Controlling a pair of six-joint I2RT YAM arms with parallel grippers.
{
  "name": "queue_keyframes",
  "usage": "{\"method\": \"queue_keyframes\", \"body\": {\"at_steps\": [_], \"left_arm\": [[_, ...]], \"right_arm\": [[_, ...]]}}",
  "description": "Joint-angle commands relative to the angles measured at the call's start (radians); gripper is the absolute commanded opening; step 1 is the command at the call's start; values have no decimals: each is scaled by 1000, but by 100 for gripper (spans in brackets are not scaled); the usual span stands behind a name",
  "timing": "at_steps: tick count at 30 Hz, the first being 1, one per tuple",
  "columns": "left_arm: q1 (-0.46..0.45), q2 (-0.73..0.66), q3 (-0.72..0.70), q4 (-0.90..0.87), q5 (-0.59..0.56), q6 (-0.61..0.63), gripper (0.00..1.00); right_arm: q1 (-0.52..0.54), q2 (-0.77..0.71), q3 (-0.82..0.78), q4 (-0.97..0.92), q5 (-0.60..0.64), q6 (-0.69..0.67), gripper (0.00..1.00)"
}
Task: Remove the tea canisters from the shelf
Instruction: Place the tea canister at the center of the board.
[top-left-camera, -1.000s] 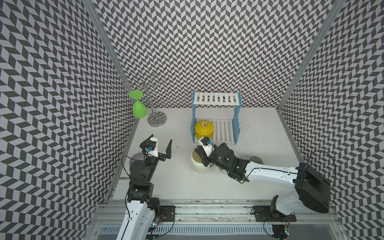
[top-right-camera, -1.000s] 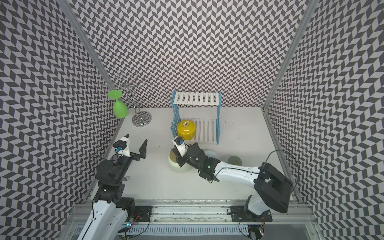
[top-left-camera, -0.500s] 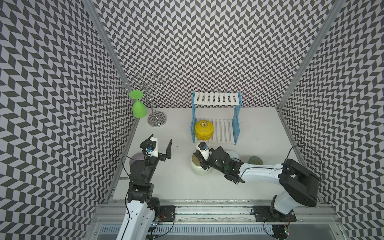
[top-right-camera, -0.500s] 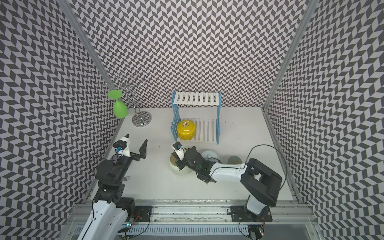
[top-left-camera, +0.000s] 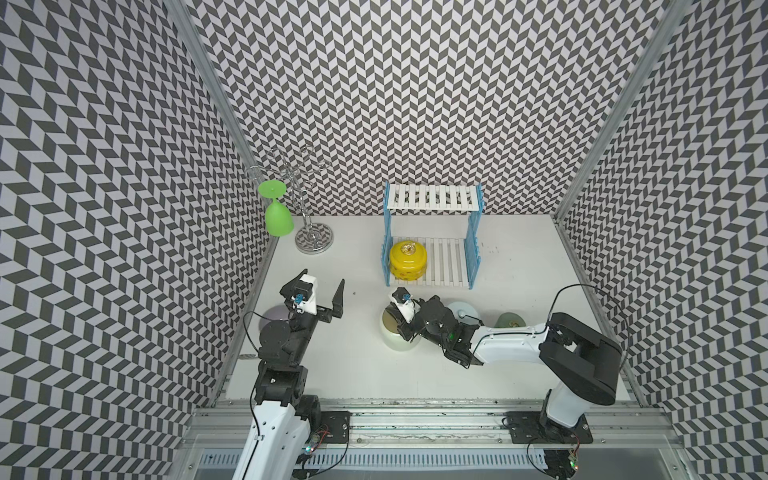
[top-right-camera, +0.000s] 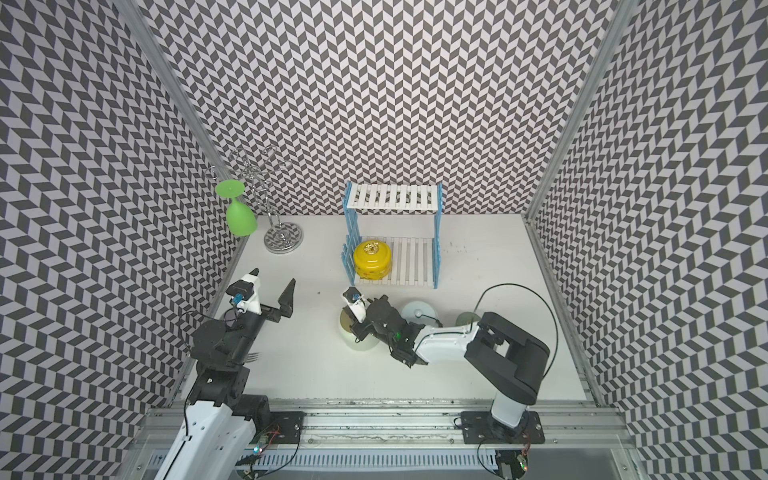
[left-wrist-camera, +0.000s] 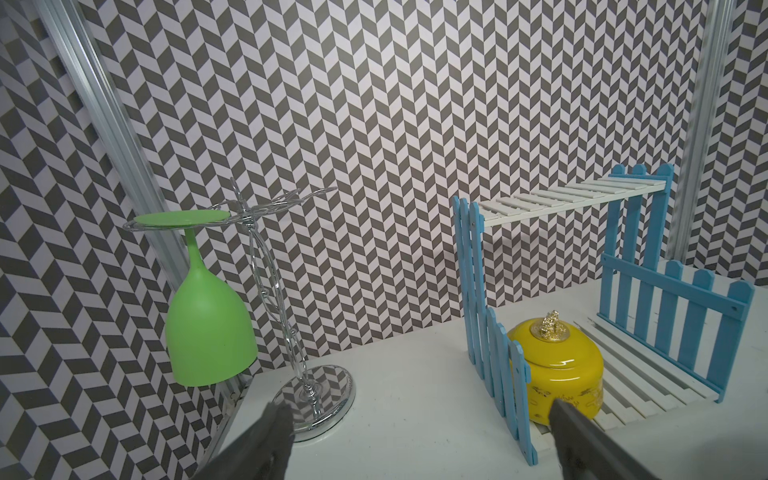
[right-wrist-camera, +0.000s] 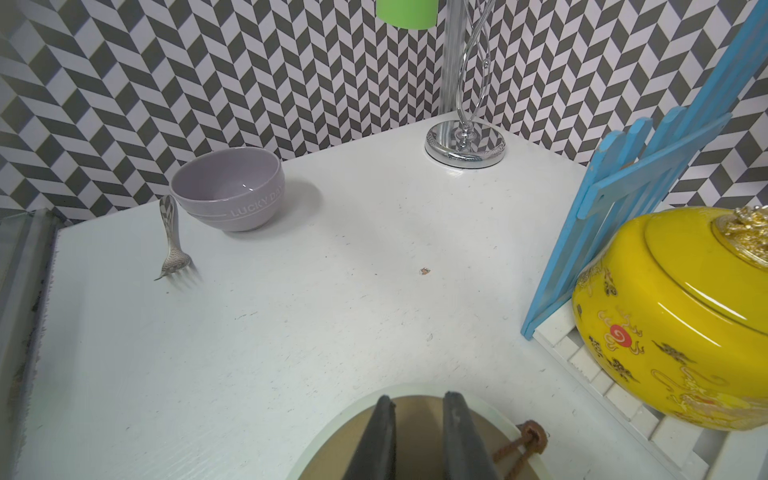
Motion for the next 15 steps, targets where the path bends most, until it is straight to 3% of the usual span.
{"method": "queue_keyframes", "body": {"at_steps": [1, 10, 15], "left_arm": [[4, -1, 19, -7, -2, -15, 100], [2, 3, 47, -16, -100, -18, 100], [9, 4, 68, -33, -55, -29, 100]], "right_arm": [[2, -3, 34, 148, 35, -29, 9], [1, -11, 40, 133, 73, -40, 39], [1, -39, 44, 110, 82, -25, 57]]}}
